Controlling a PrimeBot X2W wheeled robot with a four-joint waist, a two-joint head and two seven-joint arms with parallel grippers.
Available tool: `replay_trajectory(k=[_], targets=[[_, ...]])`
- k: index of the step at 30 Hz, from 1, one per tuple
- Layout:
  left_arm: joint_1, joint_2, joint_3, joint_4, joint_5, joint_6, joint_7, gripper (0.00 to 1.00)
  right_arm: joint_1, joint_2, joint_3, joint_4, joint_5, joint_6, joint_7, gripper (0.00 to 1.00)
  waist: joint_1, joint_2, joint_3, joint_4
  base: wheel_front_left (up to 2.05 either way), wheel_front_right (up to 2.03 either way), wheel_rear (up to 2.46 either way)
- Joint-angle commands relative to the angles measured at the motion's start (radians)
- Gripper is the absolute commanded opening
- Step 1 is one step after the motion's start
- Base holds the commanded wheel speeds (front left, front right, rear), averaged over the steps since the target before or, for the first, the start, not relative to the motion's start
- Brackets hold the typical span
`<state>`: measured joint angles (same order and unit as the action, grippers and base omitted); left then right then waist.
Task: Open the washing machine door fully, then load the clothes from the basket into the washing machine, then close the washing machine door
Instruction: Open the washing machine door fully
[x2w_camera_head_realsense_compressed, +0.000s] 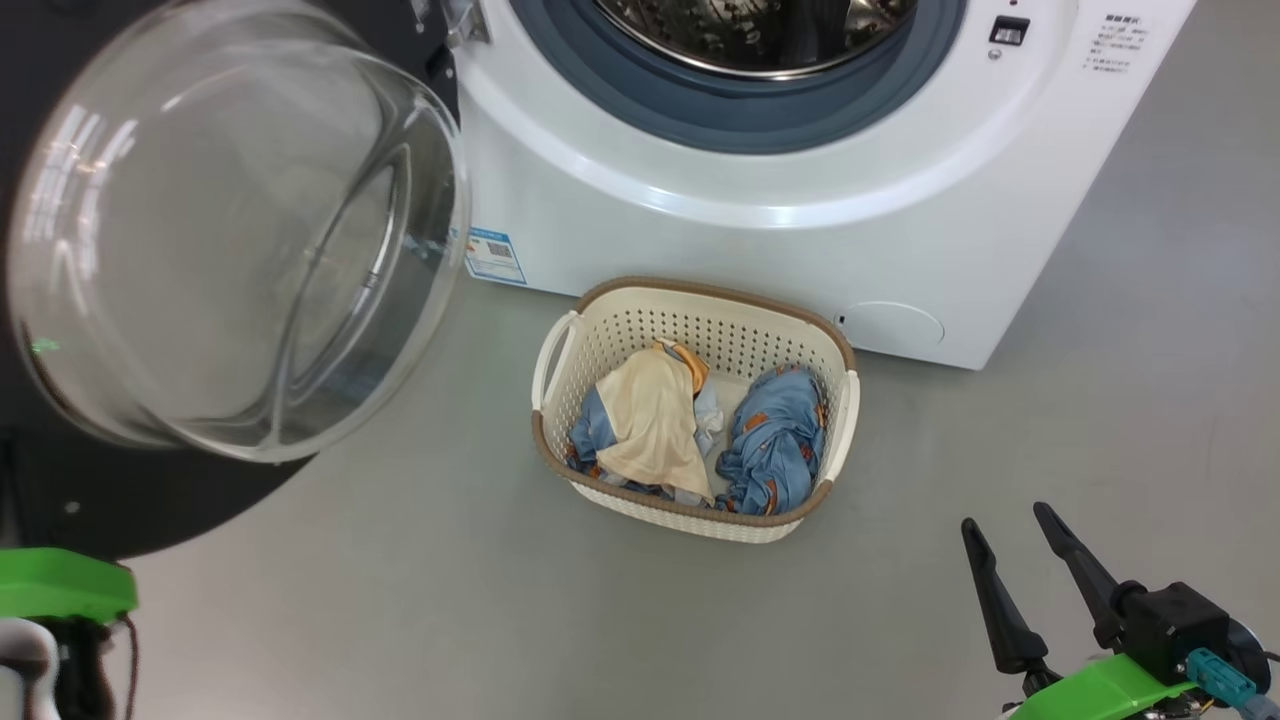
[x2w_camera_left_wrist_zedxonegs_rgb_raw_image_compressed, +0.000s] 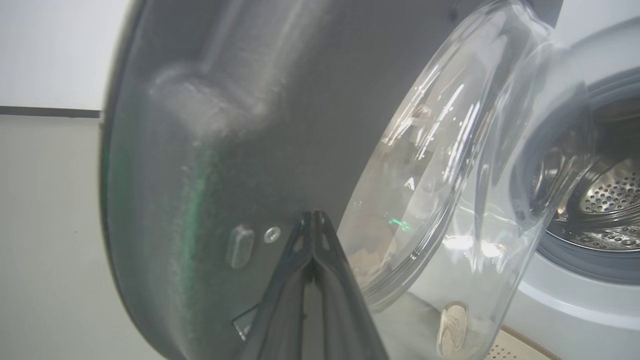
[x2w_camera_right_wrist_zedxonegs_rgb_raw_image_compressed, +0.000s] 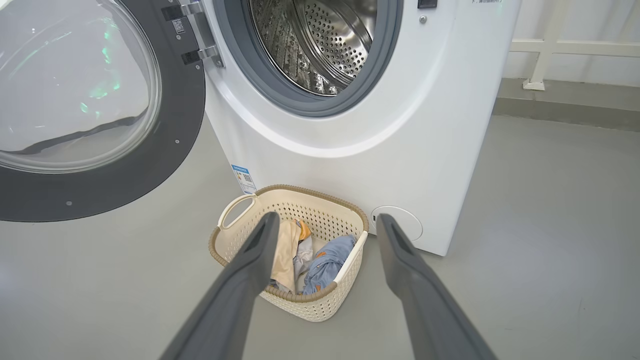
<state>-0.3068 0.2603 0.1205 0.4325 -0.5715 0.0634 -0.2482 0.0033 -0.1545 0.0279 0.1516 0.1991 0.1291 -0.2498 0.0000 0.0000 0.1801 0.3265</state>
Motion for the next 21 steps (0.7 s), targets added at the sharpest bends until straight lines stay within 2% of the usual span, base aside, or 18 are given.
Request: replay_trajectory(k=[1,10,21], targets=[[-0.051,0.063,0.058,0.001,0.000,-0.004,-0.012,0.00,-0.026,-0.011,0.030,-0.026,0.007,0.002,-0.012,1.00,0.0000,0.0000,0.016,-0.011,0.00,0.00,0.00],[-0.094,0.021,0.162,0.039,0.044,-0.026,-0.013,0.00,-0.042,-0.019,0.026,-0.021,0.008,0.002,-0.012,1.00,0.0000,0.0000,0.032,-0.019,0.00,0.00,0.00],[-0.107,-0.029,0.247,0.032,0.148,-0.088,-0.013,0.00,-0.052,-0.015,0.023,-0.013,0.007,0.002,-0.012,1.00,0.0000,0.0000,0.026,-0.026,0.00,0.00,0.00]])
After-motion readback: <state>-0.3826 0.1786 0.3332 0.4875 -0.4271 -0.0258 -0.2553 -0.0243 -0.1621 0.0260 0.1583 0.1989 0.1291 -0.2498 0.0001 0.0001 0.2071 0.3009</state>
